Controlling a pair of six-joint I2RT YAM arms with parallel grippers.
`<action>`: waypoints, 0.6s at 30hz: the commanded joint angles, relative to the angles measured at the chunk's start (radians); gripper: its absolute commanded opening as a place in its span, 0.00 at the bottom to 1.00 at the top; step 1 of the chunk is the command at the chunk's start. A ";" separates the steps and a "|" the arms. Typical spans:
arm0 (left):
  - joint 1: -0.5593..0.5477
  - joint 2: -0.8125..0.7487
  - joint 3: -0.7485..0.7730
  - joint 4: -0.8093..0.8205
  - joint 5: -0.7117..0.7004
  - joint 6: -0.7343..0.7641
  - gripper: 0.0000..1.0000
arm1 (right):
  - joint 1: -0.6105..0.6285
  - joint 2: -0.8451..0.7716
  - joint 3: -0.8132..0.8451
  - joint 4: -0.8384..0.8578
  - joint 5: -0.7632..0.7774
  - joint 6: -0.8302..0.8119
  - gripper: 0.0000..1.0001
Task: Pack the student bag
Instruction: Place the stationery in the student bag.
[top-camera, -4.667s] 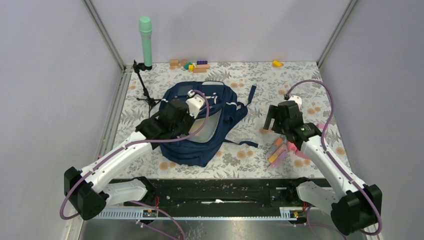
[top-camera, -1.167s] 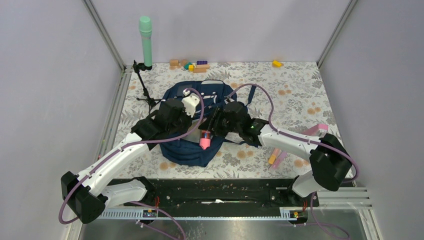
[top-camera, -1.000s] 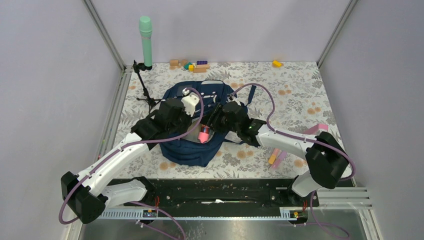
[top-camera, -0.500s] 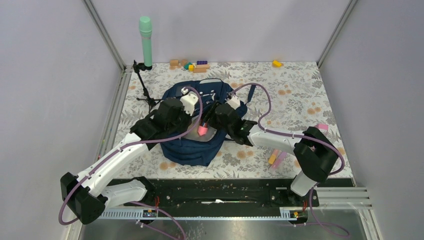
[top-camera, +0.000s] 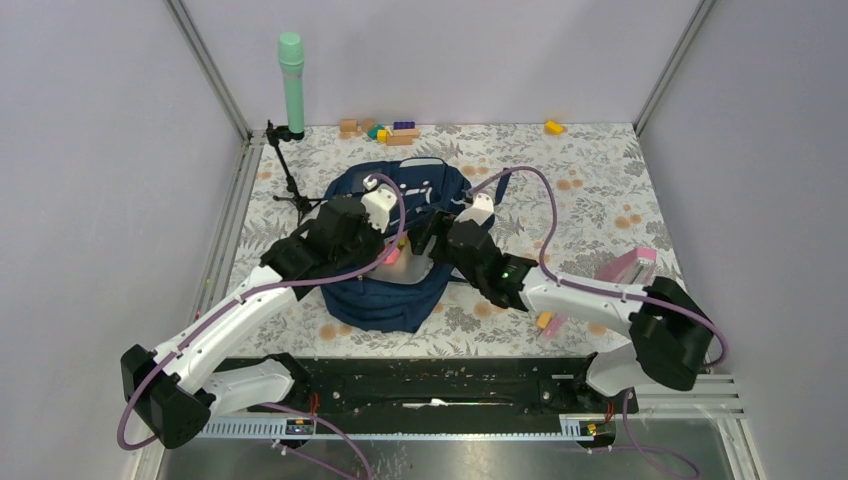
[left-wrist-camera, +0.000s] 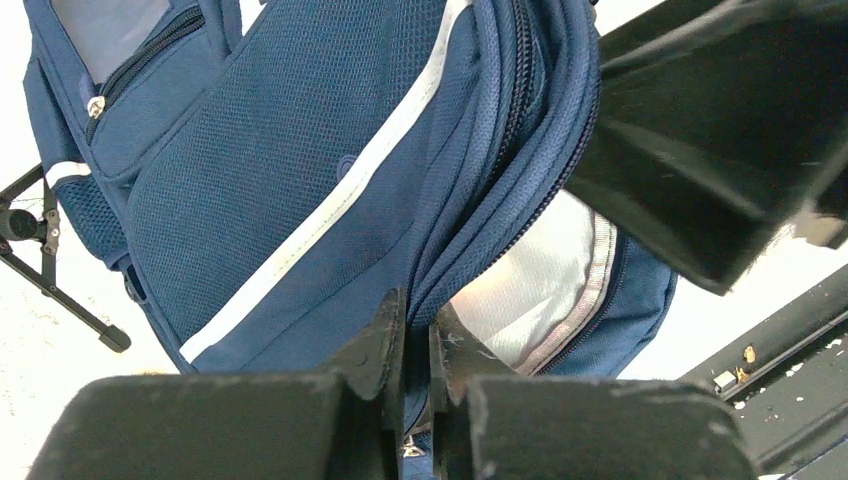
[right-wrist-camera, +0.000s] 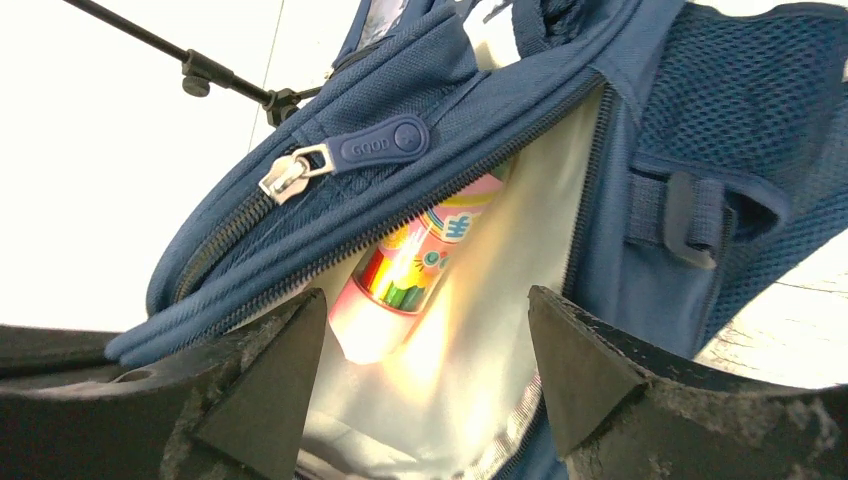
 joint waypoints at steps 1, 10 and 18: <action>-0.011 -0.015 0.027 0.087 0.099 -0.055 0.00 | 0.019 -0.118 -0.069 0.061 0.069 -0.082 0.81; -0.066 0.075 0.037 0.130 0.194 -0.131 0.00 | 0.016 -0.374 -0.265 0.044 0.098 -0.321 0.87; -0.215 0.260 0.179 0.150 0.234 -0.216 0.00 | 0.013 -0.670 -0.369 -0.110 0.076 -0.536 0.88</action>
